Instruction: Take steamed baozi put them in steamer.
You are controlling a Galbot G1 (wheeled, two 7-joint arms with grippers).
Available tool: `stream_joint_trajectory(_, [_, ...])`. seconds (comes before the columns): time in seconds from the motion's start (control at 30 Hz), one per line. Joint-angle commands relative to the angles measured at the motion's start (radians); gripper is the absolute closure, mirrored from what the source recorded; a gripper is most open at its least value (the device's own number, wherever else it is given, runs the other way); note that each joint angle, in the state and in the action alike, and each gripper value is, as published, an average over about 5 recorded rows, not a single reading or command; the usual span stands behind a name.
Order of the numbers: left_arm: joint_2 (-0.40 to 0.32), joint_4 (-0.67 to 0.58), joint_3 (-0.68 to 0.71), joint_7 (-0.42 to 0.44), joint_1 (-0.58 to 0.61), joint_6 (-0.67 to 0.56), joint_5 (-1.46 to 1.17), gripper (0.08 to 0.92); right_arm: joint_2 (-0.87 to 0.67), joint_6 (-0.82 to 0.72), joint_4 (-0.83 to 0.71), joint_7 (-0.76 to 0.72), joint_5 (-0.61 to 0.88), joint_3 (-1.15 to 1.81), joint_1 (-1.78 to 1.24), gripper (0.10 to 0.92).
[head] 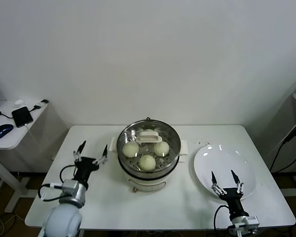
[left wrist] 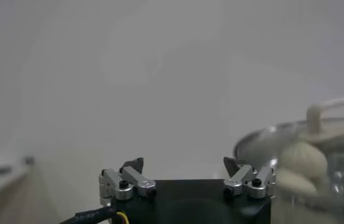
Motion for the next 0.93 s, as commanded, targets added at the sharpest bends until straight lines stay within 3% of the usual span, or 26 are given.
stream_joint_trajectory(0.03, [0.037, 0.131, -0.101, 0.011, 0.123, -0.163, -0.275, 0.177, -0.003, 0.001, -0.009, 0.009, 0.045, -0.001, 0.005, 0.202])
stream_joint_trajectory(0.37, [-0.010, 0.273, -0.050, 0.055, 0.119, -0.280, -0.205, 0.177, -0.005, -0.011, -0.011, 0.015, 0.062, 0.003, 0.007, 0.202])
stream_joint_trajectory(0.93, [-0.026, 0.246, -0.045, 0.056, 0.132, -0.321, -0.159, 0.177, 0.000, -0.016, -0.008, 0.011, 0.056, 0.000, -0.001, 0.203])
